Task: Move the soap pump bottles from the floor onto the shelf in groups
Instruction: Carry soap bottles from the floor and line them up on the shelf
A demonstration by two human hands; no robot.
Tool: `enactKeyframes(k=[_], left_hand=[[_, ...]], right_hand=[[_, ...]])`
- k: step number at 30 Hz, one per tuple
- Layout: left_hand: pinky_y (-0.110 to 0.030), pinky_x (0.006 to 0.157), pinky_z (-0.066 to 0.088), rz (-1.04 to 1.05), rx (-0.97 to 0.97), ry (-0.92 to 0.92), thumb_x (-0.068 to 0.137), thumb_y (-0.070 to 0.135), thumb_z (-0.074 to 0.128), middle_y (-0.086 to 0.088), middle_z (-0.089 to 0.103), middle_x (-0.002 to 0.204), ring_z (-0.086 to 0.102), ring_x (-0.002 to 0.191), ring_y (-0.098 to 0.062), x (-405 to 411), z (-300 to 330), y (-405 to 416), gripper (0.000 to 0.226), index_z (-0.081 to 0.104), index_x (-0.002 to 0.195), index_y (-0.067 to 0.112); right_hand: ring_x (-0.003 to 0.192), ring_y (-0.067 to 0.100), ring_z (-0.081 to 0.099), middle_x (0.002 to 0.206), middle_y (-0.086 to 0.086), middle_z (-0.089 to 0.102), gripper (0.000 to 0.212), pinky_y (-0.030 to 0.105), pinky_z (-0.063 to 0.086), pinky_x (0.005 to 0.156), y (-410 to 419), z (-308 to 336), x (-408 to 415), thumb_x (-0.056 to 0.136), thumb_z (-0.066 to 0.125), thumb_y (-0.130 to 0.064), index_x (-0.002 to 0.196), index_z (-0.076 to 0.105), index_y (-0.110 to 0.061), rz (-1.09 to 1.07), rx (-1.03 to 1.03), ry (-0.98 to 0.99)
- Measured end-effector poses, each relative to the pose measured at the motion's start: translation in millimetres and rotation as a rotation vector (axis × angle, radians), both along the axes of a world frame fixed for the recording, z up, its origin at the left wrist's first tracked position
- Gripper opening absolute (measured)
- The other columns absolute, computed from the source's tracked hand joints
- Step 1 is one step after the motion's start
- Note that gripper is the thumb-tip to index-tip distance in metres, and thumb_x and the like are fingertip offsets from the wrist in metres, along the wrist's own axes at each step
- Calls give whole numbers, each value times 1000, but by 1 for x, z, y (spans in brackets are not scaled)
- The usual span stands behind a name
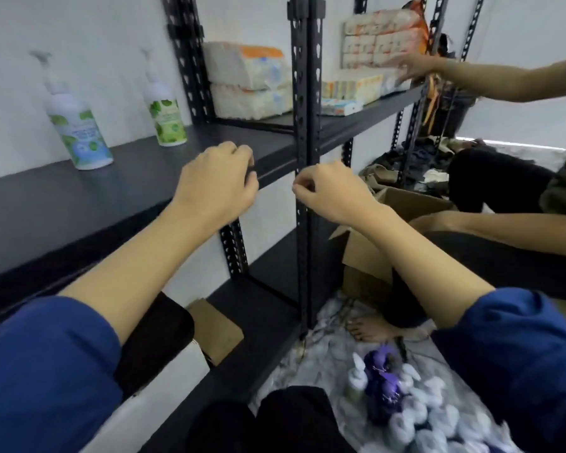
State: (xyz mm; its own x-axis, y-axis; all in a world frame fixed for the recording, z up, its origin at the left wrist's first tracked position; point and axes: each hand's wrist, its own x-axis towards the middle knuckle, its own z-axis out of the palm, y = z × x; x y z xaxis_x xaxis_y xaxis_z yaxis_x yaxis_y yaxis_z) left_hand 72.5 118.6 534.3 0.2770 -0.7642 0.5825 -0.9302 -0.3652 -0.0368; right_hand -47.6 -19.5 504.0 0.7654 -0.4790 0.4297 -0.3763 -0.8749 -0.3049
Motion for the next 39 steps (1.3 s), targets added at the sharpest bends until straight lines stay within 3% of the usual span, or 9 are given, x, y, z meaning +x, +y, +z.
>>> enactKeyframes(k=[7, 10, 17, 21, 26, 31, 34, 37, 39], left_hand=[[-41, 73, 48, -245, 196, 114, 96, 24, 46, -12, 61, 110, 58, 97, -33, -41, -115, -49, 29, 60, 113, 6], [-38, 74, 47, -278, 330, 227, 96, 28, 46, -7, 59, 113, 58, 99, -28, -46, -173, -71, 29, 58, 116, 11], [-38, 84, 50, -286, 776, 550, 92, 30, 56, -7, 58, 119, 58, 104, -27, -47, -314, -111, 33, 58, 121, 14], [-41, 90, 49, -275, 991, 678, 90, 26, 60, -11, 55, 129, 56, 111, -30, -52, -382, -127, 42, 53, 129, 12], [-39, 97, 44, -263, 1139, 731, 86, 22, 65, -10, 47, 139, 48, 122, -29, -68, -452, -142, 57, 43, 138, 13], [-45, 101, 39, -287, 1123, 884, 73, 18, 78, -17, 42, 141, 42, 127, -34, -78, -507, -154, 81, 34, 140, 6], [-46, 104, 36, -307, 1070, 967, 68, 14, 79, -12, 42, 142, 42, 129, -30, -81, -530, -160, 81, 38, 138, 9], [-53, 103, 36, -315, 998, 1000, 58, 28, 77, -7, 48, 135, 47, 124, -29, -83, -551, -163, 82, 46, 133, 16], [-56, 99, 39, -292, 934, 999, 52, 35, 70, -5, 50, 127, 52, 116, -29, -84, -565, -163, 79, 51, 127, 18]], right_hand=[[94, 32, 60, 104, 11, 65, 24, 38, 48, 70, 1, -130, -87, 92, 51, -23, 105, 65, -8, -218, 115, 19], [102, 28, 60, 110, 9, 65, 27, 39, 49, 79, 4, -200, -111, 91, 52, -19, 113, 64, -9, -344, 246, -19], [87, 25, 54, 93, 7, 61, 16, 33, 39, 74, 42, -348, -157, 85, 61, -9, 99, 59, -5, -726, 634, -147], [95, 11, 43, 99, -12, 43, 34, 16, 30, 80, 61, -409, -182, 83, 65, -12, 110, 46, -23, -881, 760, -208], [117, 18, 47, 130, 1, 46, 62, 31, 41, 94, 66, -468, -194, 84, 66, -17, 136, 33, -11, -995, 967, -80], [118, 25, 51, 129, 4, 53, 64, 41, 44, 96, 59, -506, -186, 81, 68, -19, 136, 36, -14, -1001, 1041, -28], [120, 29, 49, 131, 10, 50, 67, 46, 43, 97, 59, -524, -178, 79, 69, -14, 137, 37, -7, -1047, 974, -76], [123, 27, 44, 138, 13, 40, 66, 42, 42, 100, 62, -537, -171, 79, 71, -9, 136, 40, -3, -1103, 913, -108], [111, 20, 48, 132, 8, 42, 62, 34, 43, 95, 63, -542, -169, 78, 72, -8, 133, 43, -5, -1126, 925, -173]])
